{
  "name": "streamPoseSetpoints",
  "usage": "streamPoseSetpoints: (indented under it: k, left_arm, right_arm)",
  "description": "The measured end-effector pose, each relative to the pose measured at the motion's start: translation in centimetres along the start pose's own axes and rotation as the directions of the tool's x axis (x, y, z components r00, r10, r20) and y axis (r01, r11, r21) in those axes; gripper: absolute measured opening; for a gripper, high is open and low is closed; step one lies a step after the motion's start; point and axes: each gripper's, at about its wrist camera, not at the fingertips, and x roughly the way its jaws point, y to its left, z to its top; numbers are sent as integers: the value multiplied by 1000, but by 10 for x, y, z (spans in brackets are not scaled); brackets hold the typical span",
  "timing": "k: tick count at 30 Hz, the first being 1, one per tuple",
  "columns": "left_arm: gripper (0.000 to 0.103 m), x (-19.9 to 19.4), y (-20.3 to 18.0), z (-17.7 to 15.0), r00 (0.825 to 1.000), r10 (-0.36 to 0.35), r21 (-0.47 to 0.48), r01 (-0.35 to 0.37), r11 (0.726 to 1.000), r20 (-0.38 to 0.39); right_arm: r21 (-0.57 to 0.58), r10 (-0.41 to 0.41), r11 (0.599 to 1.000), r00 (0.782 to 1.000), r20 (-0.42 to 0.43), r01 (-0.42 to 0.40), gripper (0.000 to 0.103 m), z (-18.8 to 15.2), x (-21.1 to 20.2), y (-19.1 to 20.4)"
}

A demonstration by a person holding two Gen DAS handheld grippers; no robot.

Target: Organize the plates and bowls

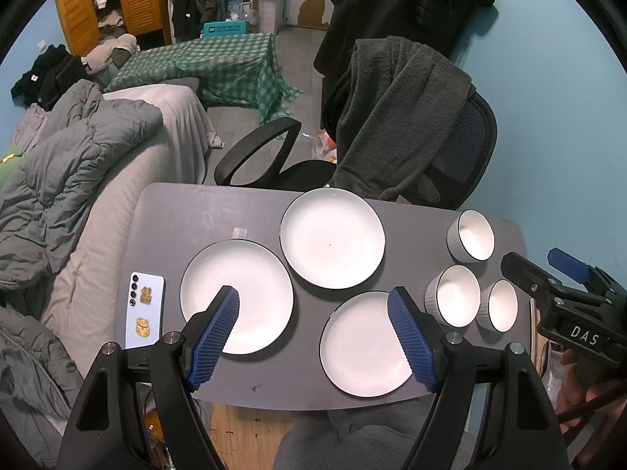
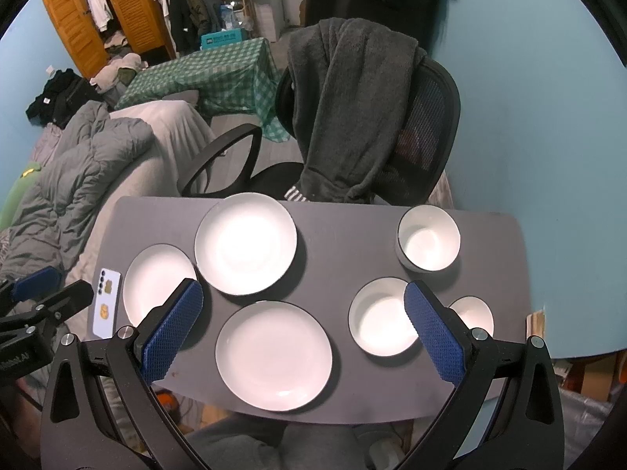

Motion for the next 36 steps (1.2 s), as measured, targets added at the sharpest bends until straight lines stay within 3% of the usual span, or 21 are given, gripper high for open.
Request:
streamPoseSetpoints:
  k: [36]
  left_arm:
    - [79,3,1,-5,1000,-21,-6,21,1000,-4]
  right_arm:
    - [-13,8,1000,1000,12,-8,101,8,-6,-13]
